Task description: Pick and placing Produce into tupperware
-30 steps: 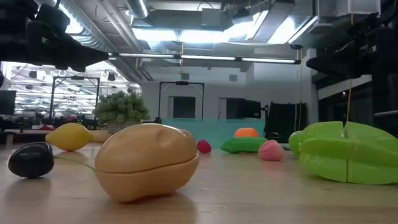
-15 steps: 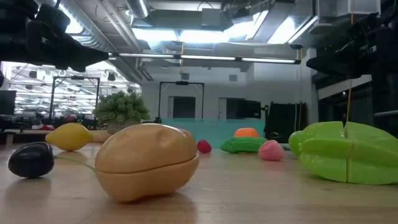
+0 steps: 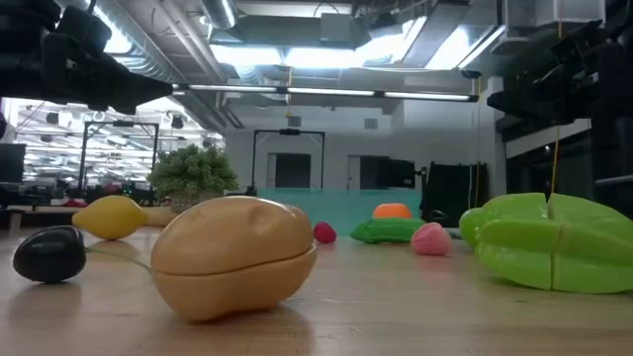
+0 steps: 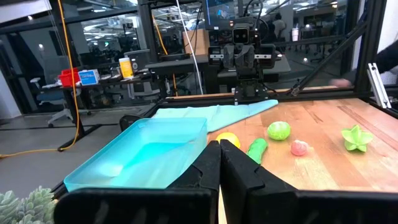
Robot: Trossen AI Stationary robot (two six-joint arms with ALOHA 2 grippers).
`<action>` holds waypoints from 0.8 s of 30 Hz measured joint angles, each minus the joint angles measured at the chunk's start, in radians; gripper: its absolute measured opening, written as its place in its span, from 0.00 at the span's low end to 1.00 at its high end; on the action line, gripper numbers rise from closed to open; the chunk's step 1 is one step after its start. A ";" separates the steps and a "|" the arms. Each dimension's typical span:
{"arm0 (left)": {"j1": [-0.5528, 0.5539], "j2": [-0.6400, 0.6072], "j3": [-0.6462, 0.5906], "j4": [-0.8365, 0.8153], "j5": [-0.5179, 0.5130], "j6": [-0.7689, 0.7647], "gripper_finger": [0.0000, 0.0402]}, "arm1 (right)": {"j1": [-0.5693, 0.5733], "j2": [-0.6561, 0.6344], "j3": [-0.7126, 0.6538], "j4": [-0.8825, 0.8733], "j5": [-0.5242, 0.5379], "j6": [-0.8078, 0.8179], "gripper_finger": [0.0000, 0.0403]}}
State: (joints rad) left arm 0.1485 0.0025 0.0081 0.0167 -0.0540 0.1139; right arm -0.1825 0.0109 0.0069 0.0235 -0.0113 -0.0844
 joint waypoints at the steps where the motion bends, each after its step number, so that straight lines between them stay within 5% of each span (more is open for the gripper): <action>1: 0.000 0.000 0.000 0.000 0.000 0.000 0.00 | 0.000 0.000 0.000 0.000 0.000 0.000 0.15; 24: 0.000 0.000 0.000 0.000 0.000 0.000 0.00 | 0.000 0.000 0.000 0.000 0.000 0.000 0.15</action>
State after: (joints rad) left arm 0.1484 0.0025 0.0080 0.0168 -0.0544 0.1139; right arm -0.1826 0.0109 0.0068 0.0232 -0.0113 -0.0843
